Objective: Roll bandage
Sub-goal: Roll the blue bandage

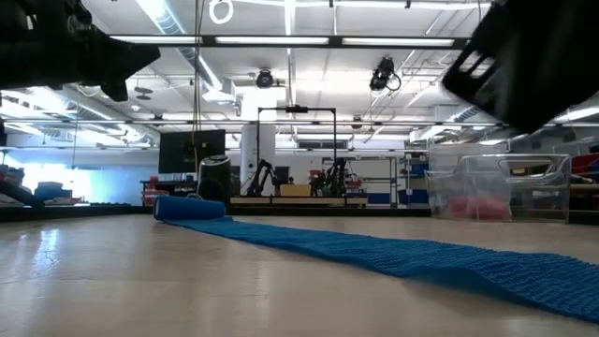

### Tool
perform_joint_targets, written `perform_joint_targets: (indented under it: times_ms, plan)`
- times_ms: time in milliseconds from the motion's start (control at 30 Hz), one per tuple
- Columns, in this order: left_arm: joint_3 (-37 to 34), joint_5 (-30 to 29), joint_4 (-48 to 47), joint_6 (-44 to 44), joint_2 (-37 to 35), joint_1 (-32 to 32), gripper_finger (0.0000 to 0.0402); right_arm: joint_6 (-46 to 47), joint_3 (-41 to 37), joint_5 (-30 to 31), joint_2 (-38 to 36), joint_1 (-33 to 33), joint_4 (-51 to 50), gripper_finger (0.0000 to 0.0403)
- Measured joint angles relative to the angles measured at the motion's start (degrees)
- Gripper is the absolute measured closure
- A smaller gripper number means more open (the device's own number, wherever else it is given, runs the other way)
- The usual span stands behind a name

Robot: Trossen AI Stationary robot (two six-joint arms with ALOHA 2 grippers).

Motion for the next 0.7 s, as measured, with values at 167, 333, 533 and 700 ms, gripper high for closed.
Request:
perform_joint_targets:
  times_ms: [167, 333, 533, 700]
  plan:
    - [0.0, 0.0, 2.6, -5.8, 0.0, 0.0, 0.0385, -9.2, -7.7, -6.7, -0.2, -7.1, 14.5, 0.0375]
    - [0.0, -1.9, 8.0, -0.8, 0.0, 0.0, 0.0385, -16.8, -13.0, -10.1, -0.2, -13.4, 23.0, 0.0399]
    - [0.0, -0.8, 4.0, -1.9, 0.6, -0.1, 0.0383, -22.4, -14.6, -11.8, -0.3, -18.6, 25.9, 0.0400]
    - [0.0, -0.2, -1.2, -3.2, 4.5, -0.6, 0.0368, -23.0, -13.2, -16.6, -0.2, -22.0, 25.9, 0.0400]
